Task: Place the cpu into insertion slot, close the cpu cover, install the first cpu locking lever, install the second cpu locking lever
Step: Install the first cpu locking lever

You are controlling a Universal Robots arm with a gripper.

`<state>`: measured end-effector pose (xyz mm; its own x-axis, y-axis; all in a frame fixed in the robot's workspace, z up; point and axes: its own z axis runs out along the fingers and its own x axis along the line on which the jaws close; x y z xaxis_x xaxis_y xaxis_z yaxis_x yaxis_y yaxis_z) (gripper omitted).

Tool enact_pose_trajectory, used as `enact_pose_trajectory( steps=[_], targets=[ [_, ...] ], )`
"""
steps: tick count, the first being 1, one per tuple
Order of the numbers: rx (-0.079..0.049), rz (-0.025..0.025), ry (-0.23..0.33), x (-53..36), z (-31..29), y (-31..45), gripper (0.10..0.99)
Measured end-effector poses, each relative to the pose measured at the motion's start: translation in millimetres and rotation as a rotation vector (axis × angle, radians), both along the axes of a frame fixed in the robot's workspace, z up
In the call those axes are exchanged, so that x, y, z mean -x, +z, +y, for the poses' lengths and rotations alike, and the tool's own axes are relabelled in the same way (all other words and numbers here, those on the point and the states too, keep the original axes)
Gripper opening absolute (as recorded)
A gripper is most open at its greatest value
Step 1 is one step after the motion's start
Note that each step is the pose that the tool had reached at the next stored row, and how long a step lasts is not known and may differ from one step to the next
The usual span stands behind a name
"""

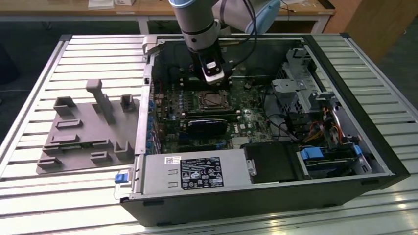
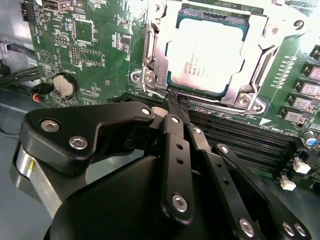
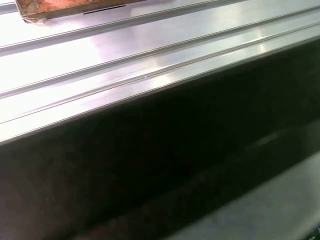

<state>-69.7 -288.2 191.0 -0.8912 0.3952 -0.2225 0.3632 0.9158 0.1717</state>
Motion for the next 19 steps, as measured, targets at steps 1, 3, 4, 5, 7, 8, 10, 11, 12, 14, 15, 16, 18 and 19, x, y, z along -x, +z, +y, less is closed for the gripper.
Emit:
enact_pose_trajectory(
  steps=[1,3,4,5,7,8,10,11,12,14,15,16,18,19],
  targets=[
    [0.000,-0.0001,0.000,0.0,0.0,0.3,0.106],
    [0.000,0.0001,0.000,0.0,0.0,1.4,0.106],
    [-0.001,0.0001,0.000,0.0,0.0,2.0,0.106],
    [-0.001,0.0001,0.000,0.0,0.0,2.6,0.106],
    [-0.001,0.0000,0.000,0.0,0.0,3.5,0.106],
    [-0.001,0.0000,0.000,0.0,0.0,3.5,0.106],
    [-0.001,0.0000,0.000,0.0,0.0,3.5,0.106],
    [-0.001,0.0002,0.000,0.0,0.0,3.4,0.106],
    [-0.001,0.0000,0.000,0.0,0.0,3.0,0.106],
    [-0.001,-0.0001,0.000,0.0,0.0,2.1,0.106],
    [-0.001,-0.0002,0.000,0.0,-0.1,1.7,0.106],
    [-0.001,-0.0005,0.000,0.0,0.0,1.2,0.106],
    [-0.001,-0.0008,0.000,-0.1,0.0,0.2,0.106],
    [-0.001,-0.0007,0.000,-0.1,0.0,0.0,0.106]
  ],
)
